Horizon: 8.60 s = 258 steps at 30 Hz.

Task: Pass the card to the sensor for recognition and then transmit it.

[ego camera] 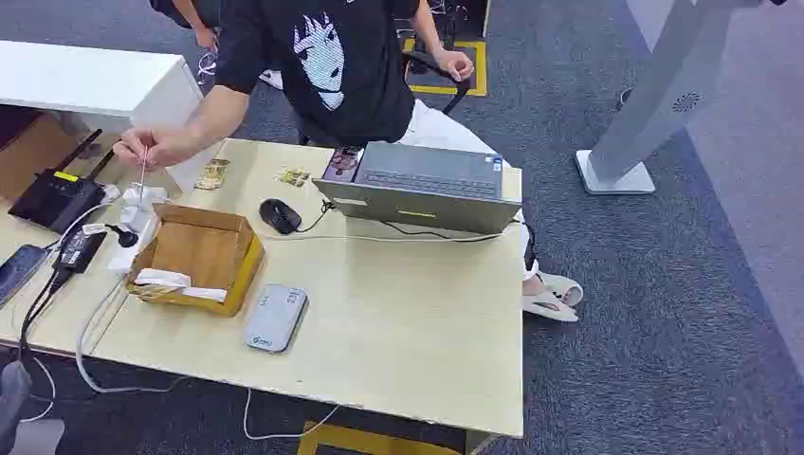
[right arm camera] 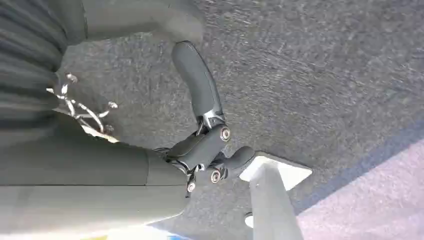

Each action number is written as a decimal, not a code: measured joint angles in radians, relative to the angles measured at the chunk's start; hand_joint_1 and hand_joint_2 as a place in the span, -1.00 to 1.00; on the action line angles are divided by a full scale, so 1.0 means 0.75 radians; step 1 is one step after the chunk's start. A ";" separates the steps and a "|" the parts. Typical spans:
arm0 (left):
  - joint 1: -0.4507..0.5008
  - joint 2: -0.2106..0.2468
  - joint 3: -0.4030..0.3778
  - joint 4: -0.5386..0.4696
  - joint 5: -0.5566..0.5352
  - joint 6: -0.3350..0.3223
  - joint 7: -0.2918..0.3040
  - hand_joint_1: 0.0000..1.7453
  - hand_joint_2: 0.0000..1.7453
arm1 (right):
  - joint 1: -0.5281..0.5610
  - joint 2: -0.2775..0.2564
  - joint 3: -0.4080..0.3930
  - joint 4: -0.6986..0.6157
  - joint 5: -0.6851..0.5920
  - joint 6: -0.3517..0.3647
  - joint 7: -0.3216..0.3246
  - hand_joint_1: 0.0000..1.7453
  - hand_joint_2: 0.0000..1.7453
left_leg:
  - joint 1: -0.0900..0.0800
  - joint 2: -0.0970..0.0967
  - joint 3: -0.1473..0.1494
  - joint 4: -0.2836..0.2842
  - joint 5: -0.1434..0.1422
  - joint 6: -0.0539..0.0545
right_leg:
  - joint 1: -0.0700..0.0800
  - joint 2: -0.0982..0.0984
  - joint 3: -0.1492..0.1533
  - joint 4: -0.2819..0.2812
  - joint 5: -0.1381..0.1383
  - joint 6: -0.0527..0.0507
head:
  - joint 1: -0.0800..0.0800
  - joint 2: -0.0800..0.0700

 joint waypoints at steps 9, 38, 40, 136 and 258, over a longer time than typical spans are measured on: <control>-0.154 0.105 -0.122 0.105 -0.123 -0.157 0.172 -1.00 1.00 | -0.023 -0.039 -0.005 0.130 0.126 -0.007 -0.033 -1.00 1.00 | 0.000 0.002 0.001 0.000 0.000 0.000 | 0.000 0.002 0.000 0.000 0.000 0.000 | 0.000 0.000; -0.423 0.284 -0.522 0.481 -0.513 -0.291 0.464 1.00 1.00 | -0.053 -0.127 -0.007 0.434 0.549 -0.014 -0.101 -1.00 1.00 | -0.001 0.006 0.000 0.000 0.000 0.000 | 0.000 0.007 0.001 0.000 0.001 0.000 | -0.001 0.000; -0.421 0.286 -0.533 0.485 -0.510 -0.292 0.459 1.00 1.00 | -0.052 -0.137 -0.007 0.450 0.551 -0.015 -0.101 -1.00 1.00 | -0.001 0.006 0.000 0.000 0.000 0.000 | 0.000 0.006 0.001 0.000 0.001 0.000 | -0.001 0.000; -0.380 0.339 -0.836 0.567 -1.043 -0.099 0.749 1.00 1.00 | -0.026 -0.010 -0.006 0.374 0.872 -0.022 -0.144 -1.00 1.00 | -0.001 0.005 -0.001 0.000 0.000 0.000 | 0.000 0.006 0.000 0.001 0.000 0.000 | 0.000 0.000; -0.647 0.616 -0.622 0.509 -1.132 -0.080 0.801 -1.00 1.00 | -0.028 -0.013 -0.006 0.409 0.904 -0.022 -0.141 -1.00 1.00 | 0.000 0.005 -0.001 0.000 0.001 -0.001 | 0.001 0.006 0.000 0.001 0.001 -0.001 | 0.000 0.000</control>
